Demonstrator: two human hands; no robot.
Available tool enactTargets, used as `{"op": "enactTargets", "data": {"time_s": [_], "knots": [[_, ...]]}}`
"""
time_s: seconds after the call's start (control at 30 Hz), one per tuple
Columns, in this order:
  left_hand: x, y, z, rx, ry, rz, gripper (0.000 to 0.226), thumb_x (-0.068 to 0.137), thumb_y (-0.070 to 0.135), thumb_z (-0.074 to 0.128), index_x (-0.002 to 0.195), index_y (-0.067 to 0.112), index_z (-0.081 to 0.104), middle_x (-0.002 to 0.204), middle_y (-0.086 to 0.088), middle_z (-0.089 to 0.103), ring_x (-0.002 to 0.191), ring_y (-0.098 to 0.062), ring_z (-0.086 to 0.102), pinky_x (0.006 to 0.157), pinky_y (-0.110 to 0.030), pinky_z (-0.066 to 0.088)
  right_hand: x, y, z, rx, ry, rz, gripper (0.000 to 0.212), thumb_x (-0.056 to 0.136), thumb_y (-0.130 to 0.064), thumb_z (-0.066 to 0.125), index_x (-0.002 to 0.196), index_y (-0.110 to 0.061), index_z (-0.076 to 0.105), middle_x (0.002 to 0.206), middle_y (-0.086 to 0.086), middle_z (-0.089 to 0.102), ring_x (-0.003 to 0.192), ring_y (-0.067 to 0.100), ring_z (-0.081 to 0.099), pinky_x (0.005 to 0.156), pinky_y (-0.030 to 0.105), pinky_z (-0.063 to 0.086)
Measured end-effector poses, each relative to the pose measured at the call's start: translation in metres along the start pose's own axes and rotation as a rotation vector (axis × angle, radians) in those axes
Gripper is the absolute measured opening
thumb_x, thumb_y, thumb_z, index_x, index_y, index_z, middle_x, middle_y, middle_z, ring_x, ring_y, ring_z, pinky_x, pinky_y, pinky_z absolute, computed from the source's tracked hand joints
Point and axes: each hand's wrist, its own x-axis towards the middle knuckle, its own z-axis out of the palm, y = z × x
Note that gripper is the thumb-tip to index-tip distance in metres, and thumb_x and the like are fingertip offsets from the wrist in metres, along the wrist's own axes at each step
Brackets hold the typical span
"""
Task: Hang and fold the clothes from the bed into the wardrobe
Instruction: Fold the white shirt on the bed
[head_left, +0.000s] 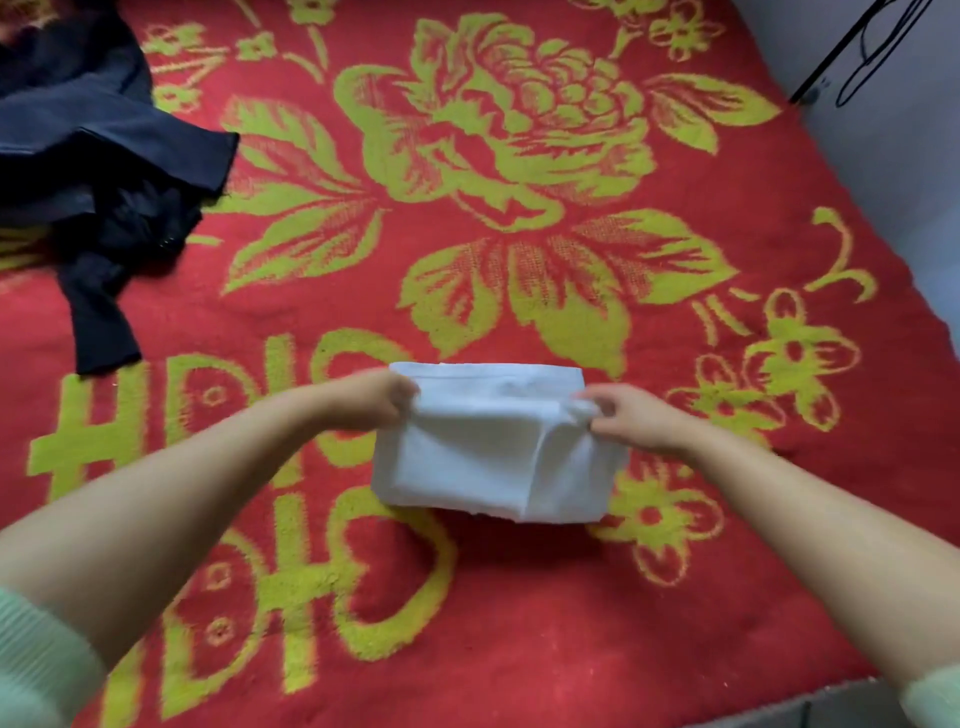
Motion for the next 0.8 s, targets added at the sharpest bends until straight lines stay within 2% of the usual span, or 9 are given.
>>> {"op": "enactTargets", "data": {"time_s": [0.07, 0.1, 0.17, 0.27, 0.4, 0.53, 0.63, 0.7, 0.8], "knots": [[0.019, 0.000, -0.014, -0.032, 0.291, -0.069, 0.034, 0.088, 0.006, 0.050, 0.120, 0.008, 0.058, 0.118, -0.011, 0.060, 0.105, -0.024, 0.053, 0.085, -0.031, 0.040, 0.025, -0.004, -0.003, -0.065, 0.279, 0.100, 0.055, 0.087, -0.002, 0.047, 0.141, -0.014, 0.044, 0.120, 0.013, 0.058, 0.110, 0.025, 0.054, 0.079, 0.027, 0.043], [0.026, 0.002, -0.012, 0.047, 0.390, -0.124, 0.051, 0.092, 0.019, 0.051, 0.141, 0.014, 0.040, 0.140, -0.011, 0.046, 0.126, -0.027, 0.042, 0.103, -0.039, 0.032, 0.030, -0.012, 0.003, -0.176, 0.371, 0.155, 0.059, 0.089, -0.006, 0.046, 0.146, -0.016, 0.035, 0.137, 0.015, 0.048, 0.126, 0.028, 0.045, 0.095, 0.034, 0.041], [0.030, 0.013, 0.015, 0.321, 0.453, -0.129, 0.069, 0.094, 0.048, 0.040, 0.152, 0.023, 0.011, 0.159, -0.004, 0.013, 0.146, -0.026, 0.009, 0.113, -0.056, 0.007, 0.033, -0.025, 0.033, -0.434, 0.419, 0.140, 0.060, 0.095, -0.020, 0.043, 0.151, -0.021, 0.021, 0.157, 0.009, 0.021, 0.145, 0.025, 0.017, 0.112, 0.052, 0.019], [0.027, 0.029, 0.094, 0.410, 0.427, 0.026, 0.069, 0.089, 0.059, 0.022, 0.147, 0.024, 0.033, 0.156, -0.008, 0.024, 0.145, -0.027, 0.015, 0.106, -0.067, 0.010, 0.033, -0.040, 0.098, -0.597, 0.329, -0.081, 0.055, 0.091, -0.040, 0.034, 0.144, -0.027, 0.040, 0.155, 0.006, 0.029, 0.143, 0.026, 0.025, 0.102, 0.071, 0.019], [0.038, 0.005, 0.138, 0.366, 0.447, -0.054, 0.061, 0.093, 0.053, 0.022, 0.142, 0.022, 0.042, 0.152, -0.008, 0.032, 0.147, -0.020, 0.003, 0.104, -0.064, 0.014, 0.055, -0.023, 0.119, -0.565, 0.290, -0.011, 0.055, 0.084, -0.044, 0.033, 0.130, -0.024, 0.058, 0.142, 0.006, 0.050, 0.133, 0.026, 0.034, 0.087, 0.075, 0.030], [0.045, -0.019, 0.142, 0.308, 0.530, -0.125, 0.064, 0.092, 0.053, 0.026, 0.149, 0.028, 0.014, 0.158, -0.005, 0.015, 0.144, -0.017, 0.009, 0.102, -0.070, 0.014, 0.064, 0.024, 0.109, -0.611, 0.368, 0.018, 0.055, 0.092, -0.038, 0.024, 0.143, -0.022, 0.041, 0.150, -0.001, 0.038, 0.141, 0.024, 0.025, 0.099, 0.074, 0.013], [0.040, -0.019, 0.144, 0.321, 0.488, -0.139, 0.069, 0.090, 0.056, 0.022, 0.150, 0.025, 0.009, 0.158, -0.007, 0.007, 0.144, -0.017, 0.004, 0.105, -0.069, 0.006, 0.050, 0.038, 0.106, -0.587, 0.349, 0.166, 0.063, 0.089, -0.044, 0.000, 0.148, -0.023, 0.002, 0.158, -0.010, 0.003, 0.147, 0.018, 0.006, 0.106, 0.069, -0.002], [0.030, -0.020, 0.141, 0.365, 0.446, -0.081, 0.080, 0.085, 0.062, 0.028, 0.150, 0.018, 0.016, 0.157, -0.014, 0.012, 0.144, -0.022, 0.005, 0.105, -0.068, 0.005, 0.035, 0.034, 0.108, -0.578, 0.371, 0.138, 0.067, 0.089, -0.044, 0.011, 0.150, -0.018, 0.007, 0.158, 0.000, 0.014, 0.145, 0.024, 0.016, 0.103, 0.075, 0.015], [0.012, -0.026, 0.139, 0.493, 0.369, 0.120, 0.098, 0.063, 0.057, 0.062, 0.144, 0.013, 0.028, 0.154, -0.020, 0.021, 0.143, -0.031, 0.013, 0.098, -0.073, 0.028, 0.015, 0.023, 0.115, -0.684, 0.237, -0.214, 0.082, 0.075, -0.050, 0.045, 0.149, -0.022, 0.023, 0.155, 0.009, 0.026, 0.143, 0.029, 0.017, 0.096, 0.074, 0.029]]}}
